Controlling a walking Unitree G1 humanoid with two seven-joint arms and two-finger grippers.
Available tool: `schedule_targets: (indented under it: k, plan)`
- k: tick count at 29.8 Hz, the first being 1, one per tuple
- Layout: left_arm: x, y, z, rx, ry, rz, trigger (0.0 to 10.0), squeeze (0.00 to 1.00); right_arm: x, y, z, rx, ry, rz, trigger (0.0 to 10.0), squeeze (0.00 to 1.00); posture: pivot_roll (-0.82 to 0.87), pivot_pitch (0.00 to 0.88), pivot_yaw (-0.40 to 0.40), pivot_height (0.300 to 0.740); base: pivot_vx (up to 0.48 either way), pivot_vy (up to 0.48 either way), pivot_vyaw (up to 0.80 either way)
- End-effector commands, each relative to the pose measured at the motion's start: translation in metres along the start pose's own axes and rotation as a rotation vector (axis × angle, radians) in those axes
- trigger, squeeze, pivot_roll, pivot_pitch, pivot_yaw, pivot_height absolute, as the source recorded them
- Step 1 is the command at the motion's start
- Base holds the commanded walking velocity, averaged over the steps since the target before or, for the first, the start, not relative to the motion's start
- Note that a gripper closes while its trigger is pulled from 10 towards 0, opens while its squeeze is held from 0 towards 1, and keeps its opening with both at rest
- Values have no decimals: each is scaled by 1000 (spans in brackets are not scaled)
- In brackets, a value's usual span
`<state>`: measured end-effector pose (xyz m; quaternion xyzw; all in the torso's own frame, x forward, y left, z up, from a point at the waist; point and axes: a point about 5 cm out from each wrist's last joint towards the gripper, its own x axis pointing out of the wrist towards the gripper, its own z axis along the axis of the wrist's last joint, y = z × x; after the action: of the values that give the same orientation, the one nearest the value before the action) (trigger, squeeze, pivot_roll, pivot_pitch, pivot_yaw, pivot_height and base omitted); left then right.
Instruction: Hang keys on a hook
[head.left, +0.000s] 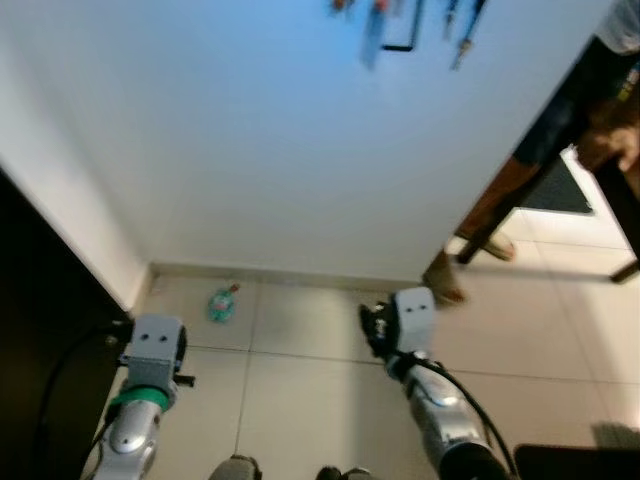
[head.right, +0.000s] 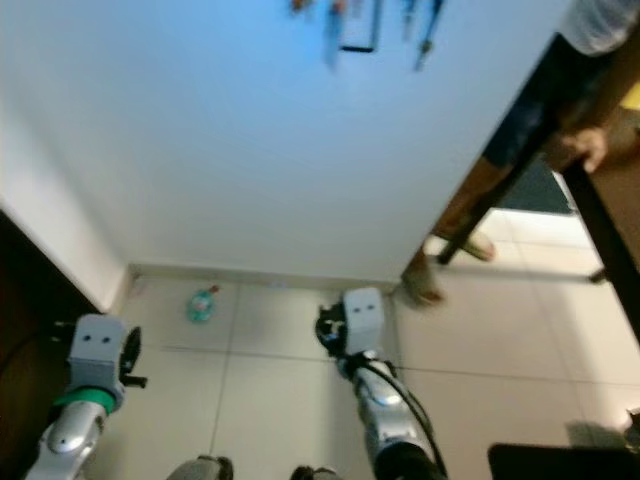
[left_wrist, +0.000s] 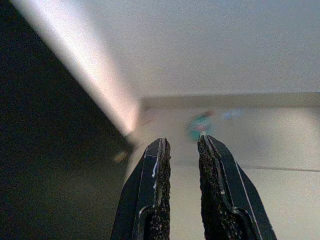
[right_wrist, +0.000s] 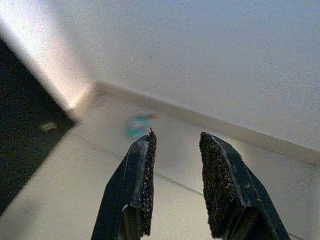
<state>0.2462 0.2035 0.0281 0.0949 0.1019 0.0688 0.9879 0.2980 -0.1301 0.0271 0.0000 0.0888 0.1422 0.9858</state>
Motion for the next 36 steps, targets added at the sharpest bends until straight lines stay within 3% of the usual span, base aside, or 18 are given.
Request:
schedule_targets:
  k: [1, 8, 30, 36]
  plan:
    - [-4, -5, -9, 4, 34, -17, 10000, 0, -6, -7, -8, -3, 28, -20, 10000, 0, 134, 42, 34, 740, -337, 0, 794]
    - [-2, -6, -8, 7, 32, -24, 10000, 0, -6, -8, -8, -2, 27, -28, 10000, 0, 126, 42, 40, 740, -337, 0, 714]
    - [10, -21, 0, -8, 32, -76, 10000, 0, -11, -18, -10, 5, 27, -89, 10000, 0, 65, 44, 43, 740, -13, 0, 0]
    - [12, -28, -2, 15, 48, -141, 10000, 0, -16, -23, -12, 14, 6, -145, 10000, 0, -17, 50, 98, 740, 0, 0, 0]
